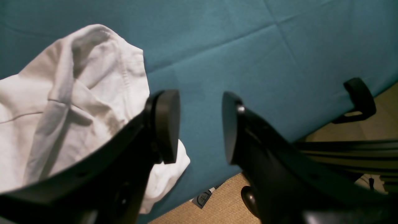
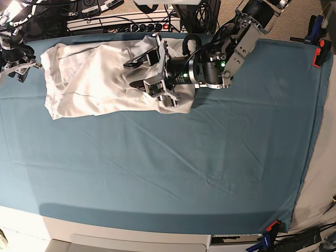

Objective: Fold the T-shirt properly
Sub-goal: 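Grasp the hem end with the left gripper and fold toward collar end, then release the hem end and move the left gripper back over the shirt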

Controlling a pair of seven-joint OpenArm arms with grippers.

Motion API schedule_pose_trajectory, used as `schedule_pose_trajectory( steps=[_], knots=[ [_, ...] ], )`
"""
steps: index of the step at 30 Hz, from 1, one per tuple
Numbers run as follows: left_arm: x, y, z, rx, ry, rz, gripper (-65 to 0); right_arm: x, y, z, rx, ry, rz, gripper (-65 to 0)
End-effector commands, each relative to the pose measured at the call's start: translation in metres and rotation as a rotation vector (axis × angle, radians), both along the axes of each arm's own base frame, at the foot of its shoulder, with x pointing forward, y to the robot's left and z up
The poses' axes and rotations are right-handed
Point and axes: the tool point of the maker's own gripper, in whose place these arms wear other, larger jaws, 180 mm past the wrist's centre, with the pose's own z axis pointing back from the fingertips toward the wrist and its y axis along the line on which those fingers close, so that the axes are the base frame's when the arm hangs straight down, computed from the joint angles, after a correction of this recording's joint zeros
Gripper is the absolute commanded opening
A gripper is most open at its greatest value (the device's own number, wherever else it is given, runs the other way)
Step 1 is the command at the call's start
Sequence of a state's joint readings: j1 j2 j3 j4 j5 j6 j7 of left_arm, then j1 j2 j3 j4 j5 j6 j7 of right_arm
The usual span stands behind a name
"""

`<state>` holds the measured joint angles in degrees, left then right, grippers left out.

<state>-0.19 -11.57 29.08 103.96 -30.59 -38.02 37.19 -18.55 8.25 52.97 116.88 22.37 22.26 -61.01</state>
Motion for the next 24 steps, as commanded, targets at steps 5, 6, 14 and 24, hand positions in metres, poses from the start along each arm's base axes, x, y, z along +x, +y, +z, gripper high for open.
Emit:
schedule_pose_trajectory(
  steps=[5, 6, 14, 24],
  knots=[
    [0.004, -0.004, 0.016, -0.056, -0.026, -0.002, -33.1, 0.006, -0.004, 0.014, -0.036, -0.04, 0.011, -41.8],
    [0.005, -0.004, 0.016, -0.052, -0.031, -0.001, -35.2, 0.006, -0.004, 0.014, -0.036, -0.041, 0.011, -41.8],
    [0.056, 0.052, 0.051, -0.038, -0.126, 0.21, -65.0, 0.006, -0.004, 0.014, -0.037, -0.043, 0.012, -41.8],
    [0.085, 0.163, 0.007, 0.165, 0.047, 0.63, -65.0, 0.007, -0.003, 0.015, -0.034, -0.053, 0.015, -41.8]
  ],
)
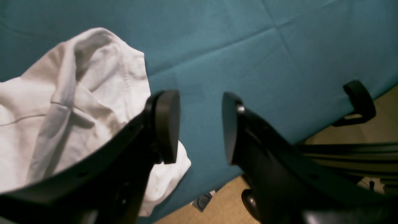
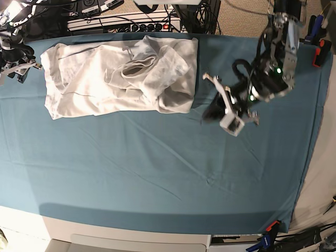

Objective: Fold the T-shirt properly
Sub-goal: 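Release the hem end and move the left gripper back over the shirt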

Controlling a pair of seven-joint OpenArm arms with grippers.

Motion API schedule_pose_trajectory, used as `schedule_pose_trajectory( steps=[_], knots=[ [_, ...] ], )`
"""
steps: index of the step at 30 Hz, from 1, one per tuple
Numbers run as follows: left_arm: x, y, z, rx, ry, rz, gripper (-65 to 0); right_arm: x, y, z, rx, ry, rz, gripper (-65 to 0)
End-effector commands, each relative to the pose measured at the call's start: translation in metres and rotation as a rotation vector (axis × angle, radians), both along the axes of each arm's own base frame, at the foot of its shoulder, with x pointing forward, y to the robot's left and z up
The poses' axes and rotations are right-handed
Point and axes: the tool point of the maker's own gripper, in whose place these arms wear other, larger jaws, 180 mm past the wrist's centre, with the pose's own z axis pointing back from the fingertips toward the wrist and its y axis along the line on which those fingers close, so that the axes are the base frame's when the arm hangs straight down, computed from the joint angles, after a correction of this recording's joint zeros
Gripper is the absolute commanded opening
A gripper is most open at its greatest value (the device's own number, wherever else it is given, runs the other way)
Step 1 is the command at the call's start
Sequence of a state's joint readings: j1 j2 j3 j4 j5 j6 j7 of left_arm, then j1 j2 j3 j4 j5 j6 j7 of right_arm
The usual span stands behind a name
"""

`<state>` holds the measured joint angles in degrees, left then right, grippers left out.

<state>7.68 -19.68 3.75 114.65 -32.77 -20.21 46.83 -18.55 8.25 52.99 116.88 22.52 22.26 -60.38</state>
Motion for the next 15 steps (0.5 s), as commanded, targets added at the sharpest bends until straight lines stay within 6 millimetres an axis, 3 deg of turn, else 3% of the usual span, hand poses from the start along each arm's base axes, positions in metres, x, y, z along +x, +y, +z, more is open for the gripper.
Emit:
schedule_pose_trajectory(
  steps=[1, 5, 15],
  knots=[
    [-0.004, -0.003, 0.006, -0.033, -0.009, -0.001, -65.0, 0.006, -0.003, 0.013, -0.031, -0.041, 0.012, -41.9],
    [-0.031, -0.008, -0.012, -0.069, 0.091, -0.016, -65.0, 0.006, -0.003, 0.013, -0.031, -0.041, 0.012, -41.9],
    [-0.065, -0.015, -0.039, -0.08, 0.208, -0.031, -65.0, 0.009, 0.0, 0.014, -0.012, -0.059, 0.023, -41.8]
  ],
)
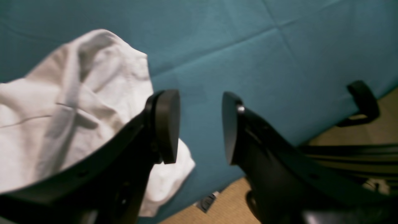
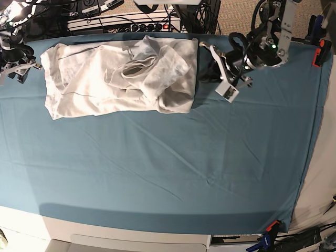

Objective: Fold the T-shirt properly
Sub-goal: 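Release the hem end and move the left gripper back over the shirt, then grasp the folded shirt edge with the left gripper and press it flat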

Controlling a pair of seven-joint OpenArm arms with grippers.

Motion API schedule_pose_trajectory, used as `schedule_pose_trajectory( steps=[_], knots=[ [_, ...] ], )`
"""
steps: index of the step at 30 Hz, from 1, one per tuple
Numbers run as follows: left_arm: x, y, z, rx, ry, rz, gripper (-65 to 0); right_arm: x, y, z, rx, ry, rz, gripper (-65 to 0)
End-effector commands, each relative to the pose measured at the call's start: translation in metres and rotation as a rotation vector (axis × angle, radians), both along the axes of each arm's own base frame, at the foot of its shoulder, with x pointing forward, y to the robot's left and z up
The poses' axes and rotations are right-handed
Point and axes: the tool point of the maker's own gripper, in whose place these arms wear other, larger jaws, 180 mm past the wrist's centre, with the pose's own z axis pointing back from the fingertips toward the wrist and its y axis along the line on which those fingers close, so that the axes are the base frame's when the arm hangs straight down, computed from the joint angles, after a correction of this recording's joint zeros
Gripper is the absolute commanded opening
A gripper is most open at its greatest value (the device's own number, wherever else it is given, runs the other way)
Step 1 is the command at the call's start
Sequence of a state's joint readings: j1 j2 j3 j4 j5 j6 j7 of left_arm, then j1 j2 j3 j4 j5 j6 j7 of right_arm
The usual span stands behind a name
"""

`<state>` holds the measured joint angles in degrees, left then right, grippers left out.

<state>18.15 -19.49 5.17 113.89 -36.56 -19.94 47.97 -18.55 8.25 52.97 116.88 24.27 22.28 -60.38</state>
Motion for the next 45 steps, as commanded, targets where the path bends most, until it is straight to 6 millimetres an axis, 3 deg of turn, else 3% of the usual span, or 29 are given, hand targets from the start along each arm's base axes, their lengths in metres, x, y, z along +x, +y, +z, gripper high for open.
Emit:
schedule_pose_trajectory(
  steps=[1, 8, 13, 17, 21, 29, 39, 45],
  knots=[
    [0.001, -0.004, 0.005, -0.02, -0.017, -0.004, -65.0, 0.006, -0.003, 0.014, -0.028, -0.044, 0.012, -41.8],
    [-0.018, -0.042, -0.007, -0.061, 0.039, -0.07, -65.0, 0.007, -0.003, 0.014, -0.029, -0.045, 0.012, -41.8],
    [-0.035, -0.081, -0.001, -0.095, 0.022, -0.166, -65.0, 0.007, -0.003, 0.014, -0.029, -0.045, 0.012, -41.8],
    [-0.035, -0.103, 0.008, -0.105, -0.026, -0.224, -65.0, 0.006, -0.003, 0.014, -0.029, -0.043, 0.012, -41.8],
    [-0.027, -0.114, 0.019, -0.113, -0.083, -0.247, -65.0, 0.006, -0.003, 0.013, -0.028, -0.041, 0.012, -41.8],
    [0.007, -0.13, 0.045, -0.168, -0.207, -0.208, -65.0, 0.006, -0.003, 0.013, -0.028, -0.042, 0.011, -41.8],
    [0.035, -0.165, -0.007, -0.163, -0.043, -0.197, -65.0, 0.006, -0.003, 0.013, -0.03, -0.04, 0.01, -41.8],
    [0.044, -0.17, -0.006, -0.16, -0.045, -0.199, -65.0, 0.006, -0.003, 0.014, -0.031, -0.042, 0.011, -41.8]
  ],
)
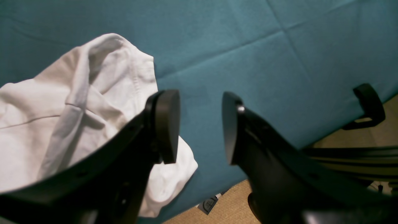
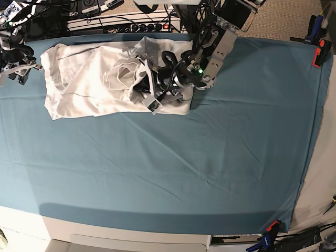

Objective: Fold the T-shirt properly
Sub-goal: 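Grasp the folded shirt edge with the left gripper and press it flat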

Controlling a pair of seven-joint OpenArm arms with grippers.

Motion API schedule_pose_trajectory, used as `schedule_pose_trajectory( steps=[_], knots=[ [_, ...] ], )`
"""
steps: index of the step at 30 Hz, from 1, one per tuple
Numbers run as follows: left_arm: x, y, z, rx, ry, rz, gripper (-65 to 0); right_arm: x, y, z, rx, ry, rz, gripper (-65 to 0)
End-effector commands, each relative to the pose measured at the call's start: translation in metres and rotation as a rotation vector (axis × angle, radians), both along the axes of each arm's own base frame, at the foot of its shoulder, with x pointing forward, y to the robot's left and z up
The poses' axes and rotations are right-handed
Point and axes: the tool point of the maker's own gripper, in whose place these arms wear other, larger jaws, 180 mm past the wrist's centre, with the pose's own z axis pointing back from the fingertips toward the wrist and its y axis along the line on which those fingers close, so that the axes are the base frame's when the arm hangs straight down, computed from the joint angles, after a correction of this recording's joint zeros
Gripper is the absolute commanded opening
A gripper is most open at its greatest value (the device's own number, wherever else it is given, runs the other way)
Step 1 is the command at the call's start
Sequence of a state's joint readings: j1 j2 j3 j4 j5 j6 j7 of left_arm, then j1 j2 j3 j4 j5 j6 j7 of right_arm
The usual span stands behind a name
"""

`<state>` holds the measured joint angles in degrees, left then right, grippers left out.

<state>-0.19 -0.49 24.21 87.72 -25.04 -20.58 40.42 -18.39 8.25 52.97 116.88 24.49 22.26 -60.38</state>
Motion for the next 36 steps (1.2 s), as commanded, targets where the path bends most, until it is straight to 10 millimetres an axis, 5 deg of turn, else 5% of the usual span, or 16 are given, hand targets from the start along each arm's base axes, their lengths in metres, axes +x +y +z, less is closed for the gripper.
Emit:
schedule_pose_trajectory(
  steps=[1, 7, 16, 21, 30, 36],
  knots=[
    [0.01, -0.008, 0.018, -0.046, -0.038, 0.004, -65.0, 0.005, -0.004, 0.013, -0.034, -0.038, 0.009, -41.9],
    [0.009, -0.018, 0.03, -0.124, 0.009, 0.01, -65.0, 0.005, -0.004, 0.013, -0.034, -0.039, 0.01, -41.8],
    [-0.001, -0.063, 0.087, -0.373, 0.004, -0.052, -65.0, 0.006, -0.004, 0.014, -0.035, -0.041, 0.01, -41.8],
    [0.004, -0.072, 0.111, -0.418, -0.099, -0.113, -65.0, 0.006, -0.004, 0.014, -0.035, -0.041, 0.01, -41.8],
    [0.049, -0.057, 0.101, -0.205, -0.24, -0.025, -65.0, 0.006, -0.004, 0.014, -0.036, -0.041, 0.01, -41.8],
    [0.044, -0.055, 0.087, -0.152, -0.194, -0.036, -65.0, 0.006, -0.004, 0.014, -0.035, -0.041, 0.01, -41.8]
  ],
)
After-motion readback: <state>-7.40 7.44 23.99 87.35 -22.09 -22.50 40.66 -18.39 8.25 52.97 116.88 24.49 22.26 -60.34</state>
